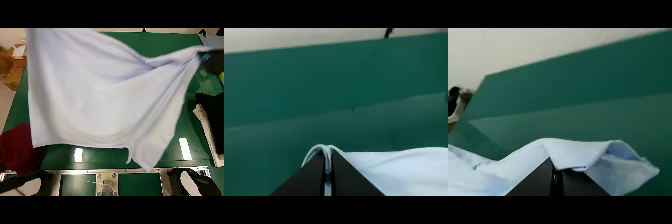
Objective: Fold the shirts.
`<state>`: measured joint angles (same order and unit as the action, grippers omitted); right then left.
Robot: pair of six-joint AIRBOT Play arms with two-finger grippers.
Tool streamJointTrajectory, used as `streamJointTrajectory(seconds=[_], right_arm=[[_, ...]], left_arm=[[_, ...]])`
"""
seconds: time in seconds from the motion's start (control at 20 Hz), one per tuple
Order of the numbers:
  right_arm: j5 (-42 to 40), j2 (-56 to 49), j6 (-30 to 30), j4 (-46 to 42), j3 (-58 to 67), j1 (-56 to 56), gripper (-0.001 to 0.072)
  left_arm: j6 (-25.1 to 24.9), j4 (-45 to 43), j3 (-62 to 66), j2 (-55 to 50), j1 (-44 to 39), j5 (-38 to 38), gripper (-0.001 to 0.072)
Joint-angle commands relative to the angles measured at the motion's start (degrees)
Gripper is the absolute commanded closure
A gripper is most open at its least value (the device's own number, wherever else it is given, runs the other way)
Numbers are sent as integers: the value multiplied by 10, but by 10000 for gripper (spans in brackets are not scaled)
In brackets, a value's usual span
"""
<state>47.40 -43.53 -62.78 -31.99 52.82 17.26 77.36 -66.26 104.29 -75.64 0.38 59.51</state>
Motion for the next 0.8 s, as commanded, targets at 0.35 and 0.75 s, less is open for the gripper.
streamJointTrajectory(seconds=[0.35, 0.75], right_arm=[[-202, -292, 20, 5, -107, -50, 389], [185, -198, -63, -193, -82, 180, 366]], left_arm=[[-70, 179, -21, -293, -40, -76, 4], [-51, 184, 126, -282, 98, 324, 1]])
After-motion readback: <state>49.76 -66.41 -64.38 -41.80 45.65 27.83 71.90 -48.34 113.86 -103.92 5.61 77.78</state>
